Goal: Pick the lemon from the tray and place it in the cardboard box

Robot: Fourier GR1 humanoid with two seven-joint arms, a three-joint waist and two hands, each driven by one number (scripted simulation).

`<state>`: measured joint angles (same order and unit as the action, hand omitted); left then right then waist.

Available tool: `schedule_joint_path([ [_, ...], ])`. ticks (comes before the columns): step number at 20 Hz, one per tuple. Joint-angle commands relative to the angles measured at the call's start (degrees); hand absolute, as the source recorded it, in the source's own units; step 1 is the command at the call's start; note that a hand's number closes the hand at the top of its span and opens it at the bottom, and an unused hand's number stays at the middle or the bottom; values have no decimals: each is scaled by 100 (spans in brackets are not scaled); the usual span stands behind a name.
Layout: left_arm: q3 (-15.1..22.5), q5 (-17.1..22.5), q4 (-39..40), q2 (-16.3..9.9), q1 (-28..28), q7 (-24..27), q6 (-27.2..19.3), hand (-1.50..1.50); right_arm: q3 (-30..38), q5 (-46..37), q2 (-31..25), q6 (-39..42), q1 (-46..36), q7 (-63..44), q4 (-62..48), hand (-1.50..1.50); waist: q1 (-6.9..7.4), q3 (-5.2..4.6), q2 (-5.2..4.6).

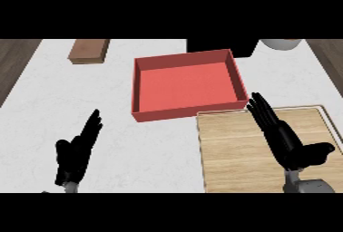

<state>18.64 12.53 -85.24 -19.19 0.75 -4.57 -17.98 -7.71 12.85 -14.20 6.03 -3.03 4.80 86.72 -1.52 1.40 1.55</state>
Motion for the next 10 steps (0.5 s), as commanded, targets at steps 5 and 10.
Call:
schedule_joint_path([
  [5,-350,-721,-80,-668,-364,120,-266,0,34,-321,-504,460,-1396,268,714,-150,247,-141,-133],
  [10,-604,-521,-69,-875,-412,82,-6,0,689,-1967,-975,-1049,-1179,566,-239,-150,198,-135,-175],
])
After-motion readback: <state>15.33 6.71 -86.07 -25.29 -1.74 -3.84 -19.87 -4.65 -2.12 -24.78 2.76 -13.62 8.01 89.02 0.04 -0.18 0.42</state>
